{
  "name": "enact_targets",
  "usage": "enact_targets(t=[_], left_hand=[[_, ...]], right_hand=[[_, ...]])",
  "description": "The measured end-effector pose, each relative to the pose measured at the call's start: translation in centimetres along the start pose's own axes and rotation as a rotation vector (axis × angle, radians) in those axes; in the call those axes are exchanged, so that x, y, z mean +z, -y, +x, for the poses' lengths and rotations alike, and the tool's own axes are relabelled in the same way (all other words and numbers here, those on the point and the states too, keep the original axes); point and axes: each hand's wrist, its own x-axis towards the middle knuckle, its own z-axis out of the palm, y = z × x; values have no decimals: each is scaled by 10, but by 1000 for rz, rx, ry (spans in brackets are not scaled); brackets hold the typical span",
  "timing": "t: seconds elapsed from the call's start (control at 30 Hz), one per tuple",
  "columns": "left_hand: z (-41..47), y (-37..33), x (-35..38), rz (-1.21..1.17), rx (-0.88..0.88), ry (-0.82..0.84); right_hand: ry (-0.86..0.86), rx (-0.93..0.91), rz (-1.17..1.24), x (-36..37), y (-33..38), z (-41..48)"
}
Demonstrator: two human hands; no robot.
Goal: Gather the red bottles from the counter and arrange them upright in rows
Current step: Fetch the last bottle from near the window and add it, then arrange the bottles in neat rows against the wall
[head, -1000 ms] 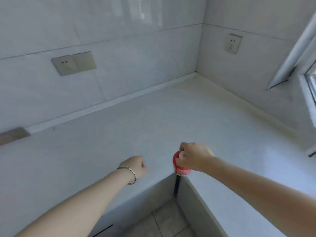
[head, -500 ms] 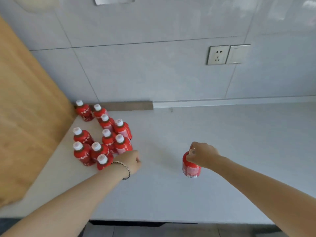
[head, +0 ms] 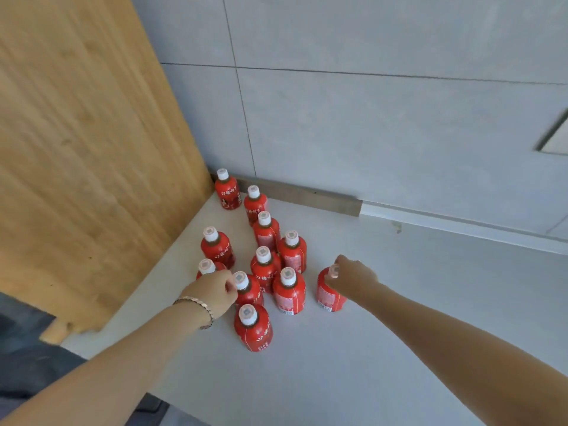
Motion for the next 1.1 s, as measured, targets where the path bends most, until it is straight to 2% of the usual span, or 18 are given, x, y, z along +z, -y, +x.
enact_targets(t=[0.1, 0.17, 0.33, 0.43, 0.63, 0.83, 0.97, 1.1], left_hand=[[17, 9, -10, -43, -28, -30], [29, 13, -19, -72, -43, -47], [78, 23, -47, -47, 14, -92], [119, 34, -65, -102, 72, -96], [204, 59, -100, -61, 196, -83], [280, 66, -116, -74, 236, -86], [320, 62, -122, -57, 224, -118], [350, 63, -111, -30, 180, -40]], right_hand=[[-5, -129, -341, -15, 11, 12], [-42, -185, -397, -29, 24, 18], [1, -258, -215, -49, 80, 42], [-31, -246, -143, -48, 120, 63], [-43, -88, -17, -42, 190, 102], [-81, 68, 33, -28, 220, 151], [-94, 105, 73, -18, 232, 178], [-62, 115, 24, -5, 244, 202]])
